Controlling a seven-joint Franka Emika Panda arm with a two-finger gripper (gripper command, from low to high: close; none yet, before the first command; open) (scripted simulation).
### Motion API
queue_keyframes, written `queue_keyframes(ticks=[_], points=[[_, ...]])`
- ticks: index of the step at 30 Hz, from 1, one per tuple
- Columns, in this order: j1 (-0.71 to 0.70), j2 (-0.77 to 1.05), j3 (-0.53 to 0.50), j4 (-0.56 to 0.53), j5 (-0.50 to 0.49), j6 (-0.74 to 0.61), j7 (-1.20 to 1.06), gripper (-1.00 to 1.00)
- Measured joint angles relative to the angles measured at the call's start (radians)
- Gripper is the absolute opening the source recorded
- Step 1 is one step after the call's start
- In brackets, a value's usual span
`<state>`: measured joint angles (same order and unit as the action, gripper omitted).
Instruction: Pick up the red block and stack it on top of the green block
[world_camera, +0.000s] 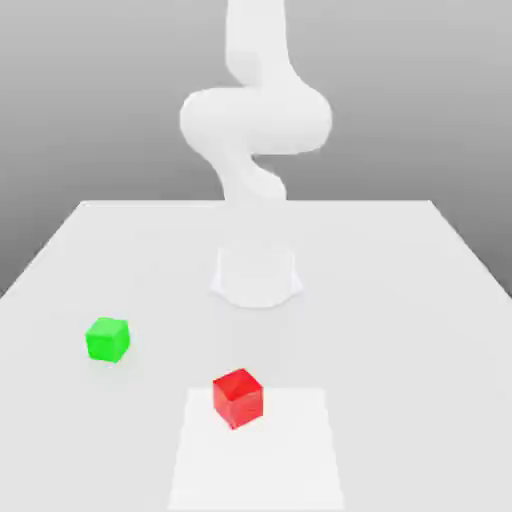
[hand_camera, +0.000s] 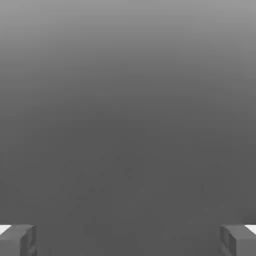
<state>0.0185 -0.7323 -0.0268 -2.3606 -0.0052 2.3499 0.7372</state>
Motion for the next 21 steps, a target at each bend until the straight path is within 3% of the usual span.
queue_keyframes(ticks=[16, 21], points=[[0.11, 0.559, -0.177, -0.464, -0.038, 0.397, -0.509, 0.0], [0.108, 0.789, -0.154, -0.504, 0.055, 0.575, -0.654, 0.0]])
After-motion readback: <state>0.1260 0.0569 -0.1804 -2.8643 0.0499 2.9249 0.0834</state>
